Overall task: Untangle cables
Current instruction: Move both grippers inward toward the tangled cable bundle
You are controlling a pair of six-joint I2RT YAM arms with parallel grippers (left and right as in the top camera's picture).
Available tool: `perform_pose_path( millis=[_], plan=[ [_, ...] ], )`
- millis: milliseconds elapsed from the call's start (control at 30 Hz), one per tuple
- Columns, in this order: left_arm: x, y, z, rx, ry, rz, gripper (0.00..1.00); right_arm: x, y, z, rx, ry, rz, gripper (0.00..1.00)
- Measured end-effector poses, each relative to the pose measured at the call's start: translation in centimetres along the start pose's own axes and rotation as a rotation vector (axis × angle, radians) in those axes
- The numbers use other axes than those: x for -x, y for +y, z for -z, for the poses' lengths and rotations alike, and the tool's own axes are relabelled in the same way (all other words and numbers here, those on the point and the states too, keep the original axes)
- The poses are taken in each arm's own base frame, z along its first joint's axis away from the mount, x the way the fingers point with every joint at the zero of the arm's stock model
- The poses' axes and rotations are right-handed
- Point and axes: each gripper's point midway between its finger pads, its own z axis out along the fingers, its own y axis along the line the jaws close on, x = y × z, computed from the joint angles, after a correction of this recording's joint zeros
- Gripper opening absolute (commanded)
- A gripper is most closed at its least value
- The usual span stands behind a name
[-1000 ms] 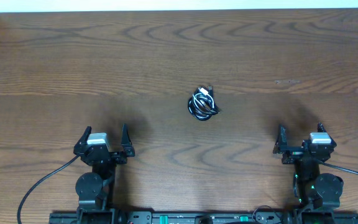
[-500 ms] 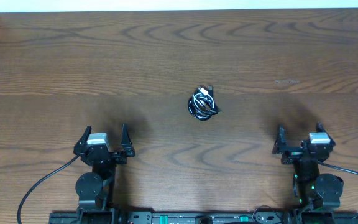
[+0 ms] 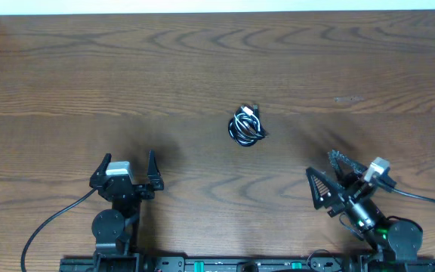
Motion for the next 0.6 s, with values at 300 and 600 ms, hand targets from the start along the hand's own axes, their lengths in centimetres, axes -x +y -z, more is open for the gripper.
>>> perform_pose_path(
  millis=[300,600],
  plan=[
    [1.3,-3.3,0.3,-0.194,-0.054,0.065,0.99,2.2,3.5,0.3,0.098,-0.027,0.029,0.99],
    [10.7,-7.5,4.0,-0.464,-0.255,0.179,0.99,5.6,5.6,2.2,-0.097,0.024,0.148,0.99]
  ],
)
